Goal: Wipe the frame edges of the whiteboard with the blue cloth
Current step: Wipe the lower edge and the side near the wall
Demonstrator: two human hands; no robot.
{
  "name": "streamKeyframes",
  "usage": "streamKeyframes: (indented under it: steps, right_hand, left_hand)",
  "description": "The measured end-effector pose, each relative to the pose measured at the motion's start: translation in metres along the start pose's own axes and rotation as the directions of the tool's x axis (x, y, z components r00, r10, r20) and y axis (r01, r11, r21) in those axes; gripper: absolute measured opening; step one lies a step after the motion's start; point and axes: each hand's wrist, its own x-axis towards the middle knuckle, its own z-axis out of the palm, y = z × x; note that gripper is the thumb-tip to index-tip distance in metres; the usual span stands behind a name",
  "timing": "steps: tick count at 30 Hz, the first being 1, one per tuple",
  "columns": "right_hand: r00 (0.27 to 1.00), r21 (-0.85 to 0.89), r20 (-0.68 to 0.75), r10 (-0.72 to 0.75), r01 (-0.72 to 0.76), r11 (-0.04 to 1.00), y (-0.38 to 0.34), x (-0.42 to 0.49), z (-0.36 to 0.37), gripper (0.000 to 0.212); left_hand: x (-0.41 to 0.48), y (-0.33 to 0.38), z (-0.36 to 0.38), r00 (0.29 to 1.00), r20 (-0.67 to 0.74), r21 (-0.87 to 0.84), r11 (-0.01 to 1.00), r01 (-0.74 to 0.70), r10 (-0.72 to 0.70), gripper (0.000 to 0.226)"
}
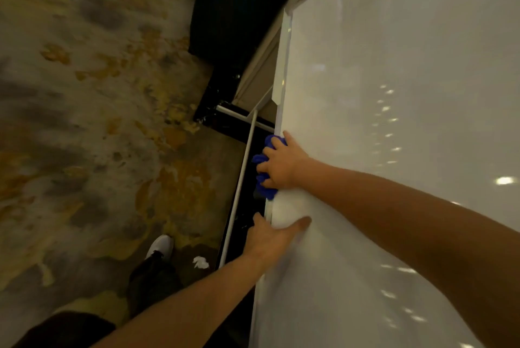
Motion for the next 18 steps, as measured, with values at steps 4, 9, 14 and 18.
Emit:
streamKeyframes:
  steps: [4, 9, 14, 18]
  right_hand:
    - [0.991, 0.014, -0.013, -0.135, 0.136, 0.991, 0.02, 0.014, 0.004, 0.051]
    - [0.999, 0.054, -0.004, 0.039, -0.038, 0.998, 0.077, 0.059, -0.013, 0.052]
    - [0.992, 0.07, -0.006, -0.128, 0.128, 0.989, 0.048, 0.051, -0.027, 0.055]
    - [0.971, 0.118, 0.002, -0.239, 0.237, 0.964, 0.047, 0.049, -0.039, 0.055]
  left_hand:
    - [0.022, 0.048, -0.001, 0.999, -0.039, -0.029, 0.999, -0.04, 0.039, 0.158]
    - [0.039, 0.066, -0.003, 0.999, 0.01, 0.014, 0.999, 0.037, -0.037, 0.158]
    - [0.039, 0.075, -0.024, 0.997, 0.04, 0.081, 0.995, 0.059, -0.063, 0.162]
    - [0.044, 0.083, -0.039, 0.992, 0.114, 0.083, 0.995, 0.046, -0.055, 0.159]
